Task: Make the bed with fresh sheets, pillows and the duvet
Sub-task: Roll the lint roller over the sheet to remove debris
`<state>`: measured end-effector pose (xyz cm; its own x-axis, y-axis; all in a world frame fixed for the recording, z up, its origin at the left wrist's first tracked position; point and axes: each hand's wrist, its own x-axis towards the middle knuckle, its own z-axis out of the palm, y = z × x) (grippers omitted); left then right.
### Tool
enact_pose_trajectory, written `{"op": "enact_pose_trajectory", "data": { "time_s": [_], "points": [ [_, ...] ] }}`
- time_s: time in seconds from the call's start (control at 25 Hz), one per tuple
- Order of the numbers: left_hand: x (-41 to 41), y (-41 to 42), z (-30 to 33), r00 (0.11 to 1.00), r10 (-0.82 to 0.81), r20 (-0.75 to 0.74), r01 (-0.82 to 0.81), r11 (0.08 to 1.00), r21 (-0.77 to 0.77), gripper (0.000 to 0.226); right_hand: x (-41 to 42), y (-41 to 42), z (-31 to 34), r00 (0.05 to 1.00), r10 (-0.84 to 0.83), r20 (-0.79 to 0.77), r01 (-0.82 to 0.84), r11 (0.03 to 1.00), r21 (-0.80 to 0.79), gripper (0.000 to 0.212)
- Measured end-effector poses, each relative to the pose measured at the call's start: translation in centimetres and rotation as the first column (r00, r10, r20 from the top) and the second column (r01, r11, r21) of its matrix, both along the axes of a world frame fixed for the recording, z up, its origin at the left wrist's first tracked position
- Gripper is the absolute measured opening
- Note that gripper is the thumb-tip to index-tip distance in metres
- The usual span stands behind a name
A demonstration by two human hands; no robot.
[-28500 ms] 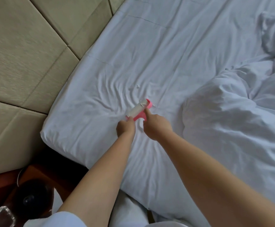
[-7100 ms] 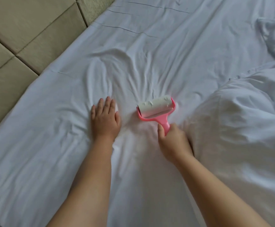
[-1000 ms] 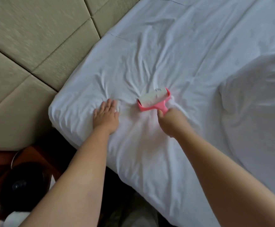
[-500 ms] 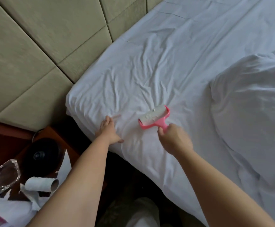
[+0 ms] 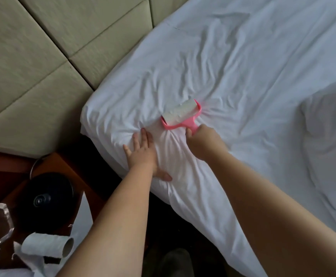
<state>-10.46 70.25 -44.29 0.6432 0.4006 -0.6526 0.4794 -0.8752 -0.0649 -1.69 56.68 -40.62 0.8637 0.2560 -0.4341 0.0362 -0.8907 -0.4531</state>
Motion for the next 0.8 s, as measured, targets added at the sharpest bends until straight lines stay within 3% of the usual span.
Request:
{"op": "enact_pose_trajectory", "data": {
  "time_s": [0.2,0.4,0.56,0.64,0.72,0.8],
  "points": [
    [-0.7,0.4,-0.8,0.998,-0.038,0.059,0.037,0.999,0.019,0.159,1.6,2.3,-0.9,1.000,0.012,0.010,-0.012,1.000,-0.001,0.041],
    [-1.7,0.4,0.0,0.991,-0.020,0.132,0.023,1.000,-0.021,0.150,-0.8,-1.3,0.2,0.999,0.017,-0.042,-0.017,1.000,-0.012,0.031],
    [-5.9,-2.6,0.1,0.977,-0.015,0.213,0.026,0.998,-0.052,0.104,-5.6,-7.5,1.3,0.996,0.020,-0.085,-0.024,0.999,-0.043,0.034],
    [-8.6,-5.4,1.3,0.978,-0.100,0.185,0.097,0.995,0.028,0.081,-9.2,-11.9,2.6,0.991,0.014,-0.130,-0.024,0.997,-0.076,0.038],
    [-10.3,-7.9,3.7,0.970,-0.178,0.163,0.176,0.984,0.027,0.067,-12.4,-16.2,4.6,0.982,0.001,-0.188,-0.026,0.991,-0.133,0.037],
    [-11.9,-10.5,6.6,0.967,-0.149,0.205,0.161,0.986,-0.042,0.062,-14.9,-19.9,6.6,0.973,-0.002,-0.233,-0.045,0.979,-0.198,0.038]
  ]
}}
